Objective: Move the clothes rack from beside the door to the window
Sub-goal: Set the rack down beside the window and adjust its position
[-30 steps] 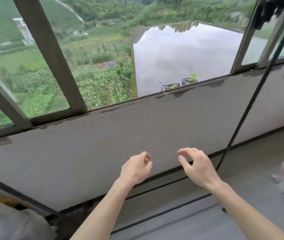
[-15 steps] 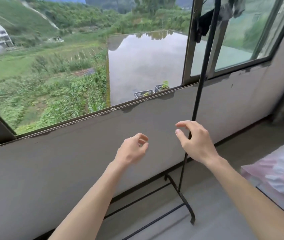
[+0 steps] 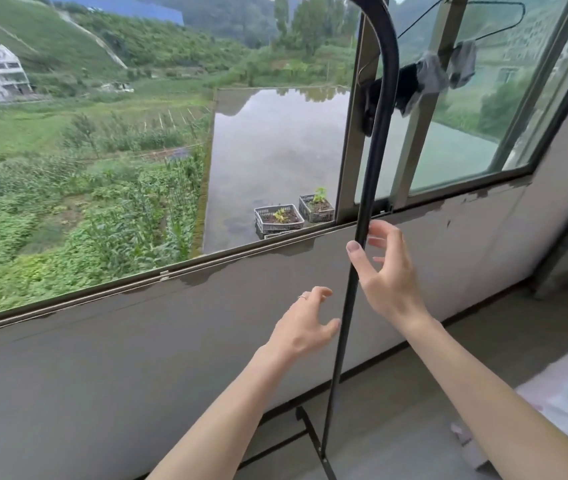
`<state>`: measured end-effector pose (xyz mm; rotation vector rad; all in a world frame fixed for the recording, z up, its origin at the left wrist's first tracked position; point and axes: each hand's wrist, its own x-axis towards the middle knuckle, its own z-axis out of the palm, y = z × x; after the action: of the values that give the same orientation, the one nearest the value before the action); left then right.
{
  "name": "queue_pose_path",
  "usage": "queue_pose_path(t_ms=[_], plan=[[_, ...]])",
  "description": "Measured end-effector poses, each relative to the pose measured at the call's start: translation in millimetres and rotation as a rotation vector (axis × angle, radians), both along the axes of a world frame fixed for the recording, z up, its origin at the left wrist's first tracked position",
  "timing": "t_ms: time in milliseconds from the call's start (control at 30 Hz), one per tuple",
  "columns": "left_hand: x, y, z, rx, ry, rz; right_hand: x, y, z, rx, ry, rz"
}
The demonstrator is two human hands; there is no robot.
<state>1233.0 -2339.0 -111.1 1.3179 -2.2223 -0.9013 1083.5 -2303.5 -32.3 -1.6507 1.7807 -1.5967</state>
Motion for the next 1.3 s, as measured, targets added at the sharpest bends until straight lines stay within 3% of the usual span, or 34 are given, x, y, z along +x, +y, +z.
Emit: queue_pose_path(t_ms=[200, 367, 533, 1033, 1300], plan=[[-49.6, -17.4, -23.5, 0.012, -0.017, 0.017, -29.4, -44.3, 0.7, -0.028, -0.048, 0.231], [-78.2, -26.7, -45.0, 0.003, -0.071, 0.167, -55.6, -72.9, -15.0, -0.091, -0.036, 0.541], [-92.8, -40.1, -35.7, 0.027, -0.086, 0.351, -68.5, -109.6, -8.4, -0.071, -0.03, 0.708], [-98.6, -48.6, -9.5, 0.115, -0.132, 0.616, -65.1, -152.7, 13.7, -0.104, -0.009, 0.888], [-87.6, -30.0, -1.6, 0.156, -0.196, 0.625, -86.1, -158.8, -1.8, -0.139, 0.223, 0.909]])
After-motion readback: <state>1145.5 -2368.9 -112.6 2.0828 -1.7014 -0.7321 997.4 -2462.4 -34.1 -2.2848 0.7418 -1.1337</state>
